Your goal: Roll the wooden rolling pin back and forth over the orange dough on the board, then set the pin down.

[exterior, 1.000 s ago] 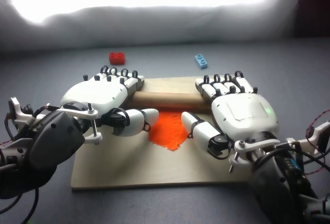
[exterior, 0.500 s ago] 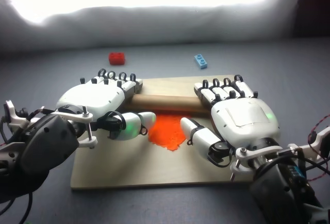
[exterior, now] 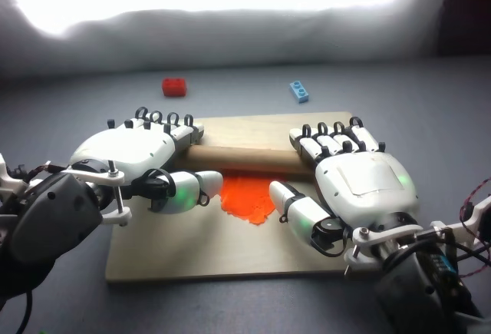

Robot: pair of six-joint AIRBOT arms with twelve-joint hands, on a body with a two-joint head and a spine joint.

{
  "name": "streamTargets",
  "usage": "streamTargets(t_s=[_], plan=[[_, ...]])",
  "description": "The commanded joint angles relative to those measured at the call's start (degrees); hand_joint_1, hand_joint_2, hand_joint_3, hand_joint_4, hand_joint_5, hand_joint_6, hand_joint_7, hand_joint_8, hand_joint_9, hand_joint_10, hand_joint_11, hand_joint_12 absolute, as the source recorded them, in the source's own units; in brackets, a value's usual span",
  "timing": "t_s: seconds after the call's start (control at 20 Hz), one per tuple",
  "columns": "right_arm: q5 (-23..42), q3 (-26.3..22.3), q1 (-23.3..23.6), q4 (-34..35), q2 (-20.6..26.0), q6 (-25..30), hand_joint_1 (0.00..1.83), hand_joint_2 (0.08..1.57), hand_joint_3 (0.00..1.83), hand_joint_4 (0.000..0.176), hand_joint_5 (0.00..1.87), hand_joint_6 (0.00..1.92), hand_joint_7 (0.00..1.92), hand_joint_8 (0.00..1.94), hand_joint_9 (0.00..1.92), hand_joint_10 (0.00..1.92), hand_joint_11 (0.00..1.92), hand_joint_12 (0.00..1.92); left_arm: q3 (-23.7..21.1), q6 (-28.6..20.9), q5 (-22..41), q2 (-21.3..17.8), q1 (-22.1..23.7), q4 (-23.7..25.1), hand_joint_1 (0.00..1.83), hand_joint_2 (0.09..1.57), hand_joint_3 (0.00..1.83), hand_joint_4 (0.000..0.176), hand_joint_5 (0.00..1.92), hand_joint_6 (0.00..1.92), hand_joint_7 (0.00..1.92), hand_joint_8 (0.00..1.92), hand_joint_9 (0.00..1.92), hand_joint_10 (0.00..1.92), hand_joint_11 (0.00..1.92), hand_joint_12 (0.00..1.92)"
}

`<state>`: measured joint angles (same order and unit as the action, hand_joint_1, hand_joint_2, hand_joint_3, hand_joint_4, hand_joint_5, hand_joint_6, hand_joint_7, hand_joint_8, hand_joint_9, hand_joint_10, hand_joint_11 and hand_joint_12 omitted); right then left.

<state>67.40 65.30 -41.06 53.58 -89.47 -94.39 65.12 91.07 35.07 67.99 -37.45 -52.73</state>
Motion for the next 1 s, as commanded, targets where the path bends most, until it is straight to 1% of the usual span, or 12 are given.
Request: streamTargets(t_s=[0.0, 0.05, 0.15, 0.2, 0.25, 0.35, 0.45, 0.55, 0.65, 0.75, 0.85, 0.95], plan=[[1.53, -0.56, -0.76, -1.4, -0.09, -0.19, 0.0, 1.37, 0.0, 0.0, 0.3, 0.0, 0.35, 0.0, 0.35, 0.01, 0.0, 0.78, -0.38, 0.0, 1.95, -0.57, -0.45, 0.6, 0.0, 1.36, 0.0, 0.0, 0.14, 0.01, 0.18, 0.01, 0.16, 0.01, 0.02, 0.03], [2.04, -0.74, -0.85, -1.4, -0.1, -0.29, 0.0, 1.37, 0.0, 0.0, 0.3, 0.0, 0.35, 0.01, 0.35, 0.01, 0.0, 0.78, -0.76, -0.02, 1.61, -0.84, -0.56, 0.6, 0.0, 1.36, 0.0, 0.0, 0.15, 0.01, 0.19, 0.01, 0.17, 0.02, 0.02, 0.03], [2.72, -0.95, -0.93, -1.41, -0.12, -0.37, 0.0, 1.37, 0.0, 0.0, 0.29, 0.0, 0.32, 0.0, 0.32, 0.01, 0.0, 0.68, -0.98, -0.51, 1.11, -0.94, -0.68, 0.59, 0.0, 1.36, 0.0, 0.0, 0.13, 0.0, 0.18, 0.0, 0.15, 0.01, 0.0, 0.03], [3.1, -0.99, -0.93, -1.42, -0.16, -0.37, 0.0, 1.37, 0.0, 0.0, 0.28, 0.0, 0.32, 0.0, 0.32, 0.01, 0.0, 0.69, -1.01, -0.84, 1.0, -0.93, -0.72, 0.59, 0.0, 1.36, 0.0, 0.0, 0.13, 0.0, 0.18, 0.0, 0.15, 0.01, 0.01, 0.04], [3.23, -1.05, -0.94, -1.44, -0.16, -0.49, 0.0, 1.37, 0.0, 0.0, 0.28, 0.0, 0.32, 0.0, 0.32, 0.01, 0.0, 0.69, -1.05, -0.91, 1.0, -0.92, -0.73, 0.59, 0.0, 1.36, 0.0, 0.0, 0.14, 0.0, 0.2, 0.0, 0.17, 0.0, 0.0, 0.1], [3.78, -1.17, -1.2, -2.77, -0.14, -0.67, 0.0, 1.38, 0.0, 0.0, 0.28, 0.0, 0.33, 0.0, 0.34, 0.01, 0.0, 0.8, -1.26, -1.47, 1.02, -0.88, -0.96, 0.61, 0.0, 1.36, 0.0, 0.0, 0.12, 0.0, 0.18, 0.0, 0.15, 0.0, 0.0, 0.09], [4.2, -1.62, -1.6, -4.61, -0.11, -0.69, 0.0, 1.38, 0.0, 0.0, 0.3, 0.01, 0.34, 0.01, 0.35, 0.01, 0.0, 0.81, -1.36, -4.57, 1.81, -0.73, -1.95, 3.22, 0.0, 1.36, 0.0, 0.0, 0.14, 0.01, 0.2, 0.0, 0.18, 0.01, 0.0, 0.18], [4.38, -2.19, -1.83, -4.84, -0.1, -1.12, 0.0, 1.37, 0.0, 0.0, 0.3, 0.01, 0.34, 0.01, 0.35, 0.02, 0.0, 0.8, -1.9, -5.23, 2.68, -0.67, -2.63, 3.67, 0.0, 1.36, 0.0, 0.0, 0.16, 0.01, 0.22, 0.0, 0.2, 0.01, 0.0, 0.24], [4.46, -2.42, -1.98, -4.92, -0.08, -1.37, 0.0, 1.37, 0.0, 0.0, 0.3, 0.01, 0.35, 0.01, 0.36, 0.02, 0.0, 0.82, -2.47, -6.06, 3.11, -0.88, -3.04, 4.65, 0.0, 1.36, 0.0, 0.0, 0.15, 0.0, 0.18, 0.0, 0.16, 0.0, 0.0, 0.13], [4.65, -2.62, -2.11, -5.15, -0.05, -1.58, 0.0, 1.37, 0.0, 0.0, 0.31, 0.01, 0.35, 0.0, 0.35, 0.01, 0.0, 0.77, -2.8, -7.4, 3.9, -0.96, -3.47, 6.02, 0.0, 1.36, 0.0, 0.0, 0.13, 0.0, 0.16, 0.0, 0.15, 0.0, 0.0, 0.12], [4.68, -2.89, -2.34, -5.76, 0.03, -1.62, 0.0, 1.37, 0.0, 0.0, 0.31, 0.01, 0.34, 0.0, 0.36, 0.01, 0.0, 0.77, -3.12, -8.38, 4.66, -1.01, -3.96, 6.97, 0.0, 1.36, 0.0, 0.0, 0.13, 0.0, 0.19, 0.01, 0.17, 0.01, 0.0, 0.18], [4.68, -3.23, -2.57, -6.32, 0.15, -1.68, 0.0, 1.37, 0.0, 0.0, 0.31, 0.01, 0.35, 0.0, 0.37, 0.01, 0.0, 0.8, -3.6, -8.55, 4.85, -1.37, -4.35, 7.3, 0.0, 1.36, 0.0, 0.0, 0.14, 0.0, 0.18, 0.0, 0.15, 0.01, 0.0, 0.15]])
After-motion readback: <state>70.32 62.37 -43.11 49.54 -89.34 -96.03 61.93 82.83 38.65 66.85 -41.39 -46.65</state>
